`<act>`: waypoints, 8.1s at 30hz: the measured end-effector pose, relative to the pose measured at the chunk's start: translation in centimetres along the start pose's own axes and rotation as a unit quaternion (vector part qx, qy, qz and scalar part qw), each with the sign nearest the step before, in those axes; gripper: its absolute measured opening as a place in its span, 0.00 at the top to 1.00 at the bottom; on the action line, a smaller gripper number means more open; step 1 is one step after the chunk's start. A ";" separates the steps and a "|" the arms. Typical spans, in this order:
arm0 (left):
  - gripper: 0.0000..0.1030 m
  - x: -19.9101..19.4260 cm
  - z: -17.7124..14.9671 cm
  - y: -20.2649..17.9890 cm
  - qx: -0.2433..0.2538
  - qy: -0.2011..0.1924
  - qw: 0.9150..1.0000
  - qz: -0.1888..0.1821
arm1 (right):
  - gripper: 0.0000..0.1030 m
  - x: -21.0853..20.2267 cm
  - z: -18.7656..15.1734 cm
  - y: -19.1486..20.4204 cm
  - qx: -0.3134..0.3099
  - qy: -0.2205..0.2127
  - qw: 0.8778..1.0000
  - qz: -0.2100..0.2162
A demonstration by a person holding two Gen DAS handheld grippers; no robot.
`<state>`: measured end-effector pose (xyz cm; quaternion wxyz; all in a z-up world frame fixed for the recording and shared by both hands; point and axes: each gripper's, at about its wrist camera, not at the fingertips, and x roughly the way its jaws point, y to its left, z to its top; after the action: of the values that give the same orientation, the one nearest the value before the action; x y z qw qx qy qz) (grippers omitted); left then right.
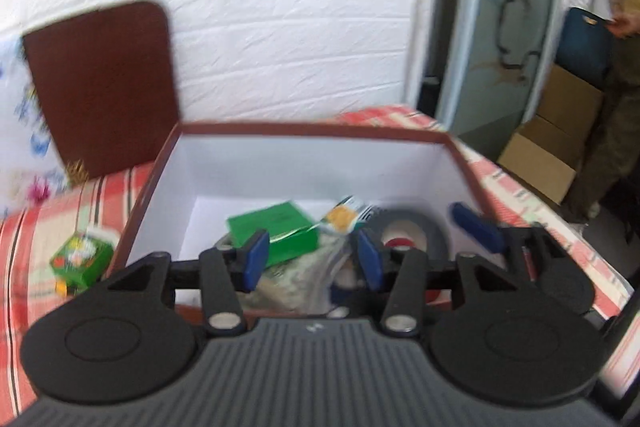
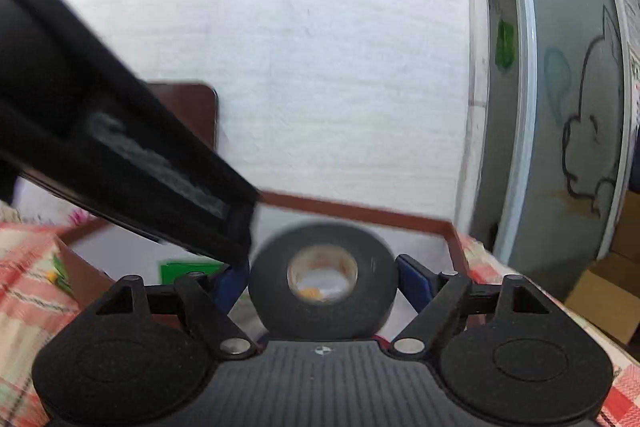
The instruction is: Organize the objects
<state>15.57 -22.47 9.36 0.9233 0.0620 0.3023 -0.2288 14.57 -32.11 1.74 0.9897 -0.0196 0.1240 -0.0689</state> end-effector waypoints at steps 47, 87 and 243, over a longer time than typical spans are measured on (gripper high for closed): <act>0.36 -4.2 -14.7 16.6 -0.121 0.086 0.967 0.208 | 0.21 -8.4 -5.3 12.1 -0.085 0.050 0.982 0.164; 0.03 -6.4 -19.2 25.0 -0.167 -0.015 0.955 0.246 | 0.22 11.9 0.3 26.0 -0.126 0.136 0.960 0.212; 0.30 -5.2 -13.7 13.1 -0.198 0.103 0.975 0.008 | 0.20 -6.5 -7.2 9.8 -0.043 0.160 0.961 0.221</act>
<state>10.65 -5.41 1.02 0.8828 -0.0965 0.4346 -0.1498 7.80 -21.65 -4.16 0.9457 -0.0231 0.2849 0.1546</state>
